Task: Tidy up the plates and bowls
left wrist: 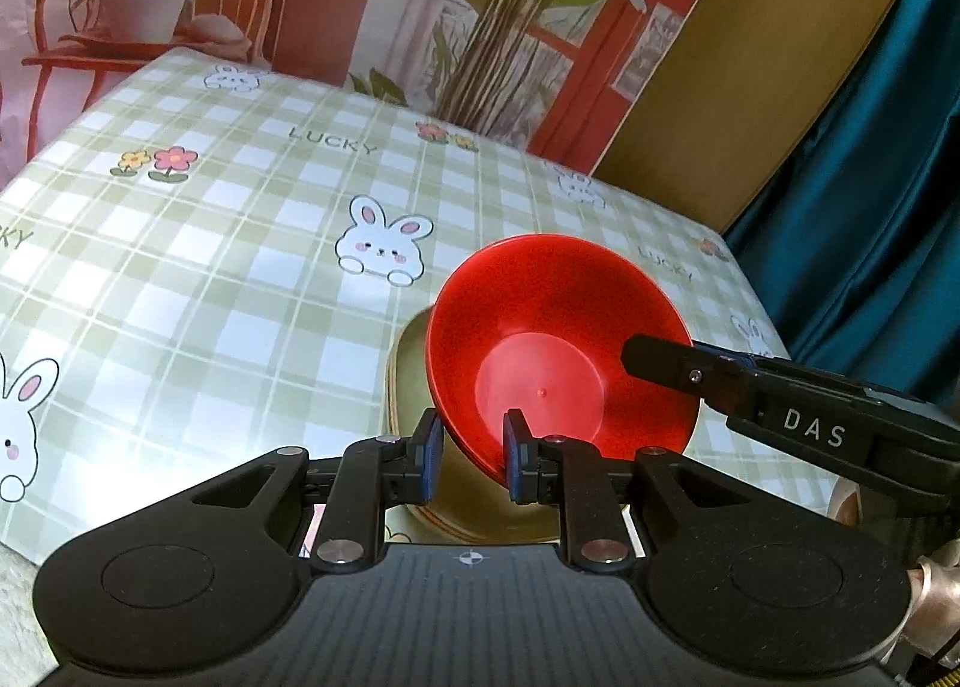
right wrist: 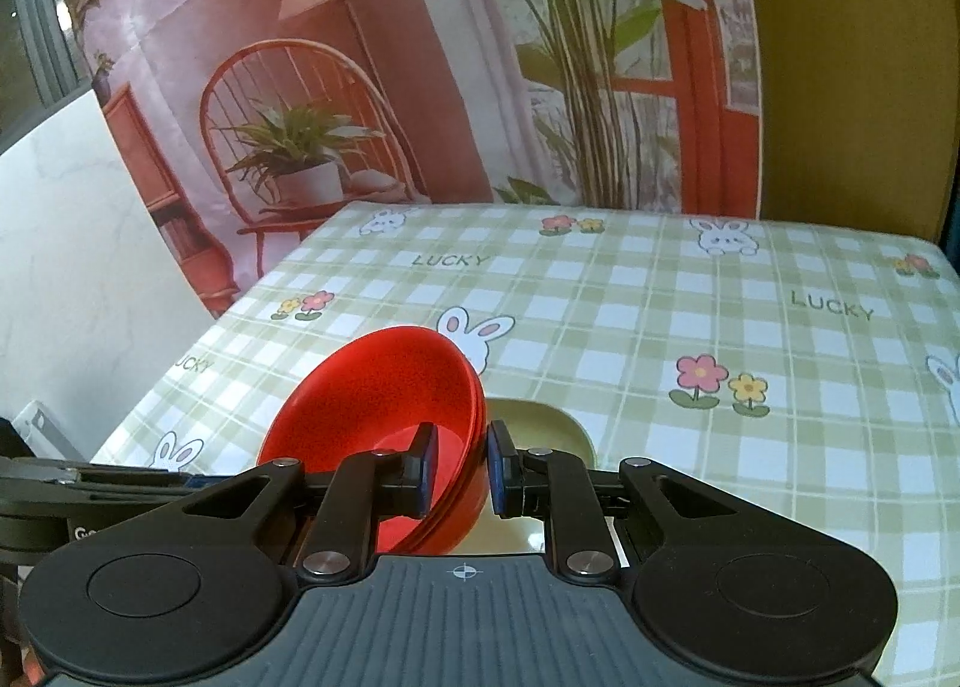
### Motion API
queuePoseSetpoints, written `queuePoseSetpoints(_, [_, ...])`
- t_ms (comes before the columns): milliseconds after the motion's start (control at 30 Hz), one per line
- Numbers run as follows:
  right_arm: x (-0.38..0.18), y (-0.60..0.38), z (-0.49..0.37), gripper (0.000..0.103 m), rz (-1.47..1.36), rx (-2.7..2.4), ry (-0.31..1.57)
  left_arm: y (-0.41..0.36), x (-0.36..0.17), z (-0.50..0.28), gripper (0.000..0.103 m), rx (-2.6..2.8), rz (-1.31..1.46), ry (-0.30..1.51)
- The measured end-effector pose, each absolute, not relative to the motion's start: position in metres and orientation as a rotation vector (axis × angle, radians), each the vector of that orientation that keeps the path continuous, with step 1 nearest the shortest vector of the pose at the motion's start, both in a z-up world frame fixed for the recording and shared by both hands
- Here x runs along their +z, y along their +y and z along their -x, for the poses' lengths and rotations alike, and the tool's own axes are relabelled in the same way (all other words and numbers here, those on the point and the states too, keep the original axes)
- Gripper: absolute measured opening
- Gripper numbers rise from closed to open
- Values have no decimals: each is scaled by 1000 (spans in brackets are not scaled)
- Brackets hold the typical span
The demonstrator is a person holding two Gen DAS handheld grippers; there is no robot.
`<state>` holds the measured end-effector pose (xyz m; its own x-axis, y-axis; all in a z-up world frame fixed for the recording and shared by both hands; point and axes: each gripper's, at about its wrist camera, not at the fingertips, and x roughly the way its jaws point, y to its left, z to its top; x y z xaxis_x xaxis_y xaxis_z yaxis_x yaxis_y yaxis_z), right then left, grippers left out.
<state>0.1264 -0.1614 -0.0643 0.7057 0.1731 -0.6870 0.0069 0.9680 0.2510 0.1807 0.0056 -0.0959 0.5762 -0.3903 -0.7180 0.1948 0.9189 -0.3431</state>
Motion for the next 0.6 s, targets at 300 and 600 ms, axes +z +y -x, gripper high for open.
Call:
queuePoseSetpoints(300, [-79, -167, -129, 17, -267, 85, 809, 1, -104, -188, 21, -347, 228, 919])
queuePoseSetpoints(600, [-94, -171, -139, 17, -280, 78, 825, -6, -110, -202, 21, -347, 143, 924])
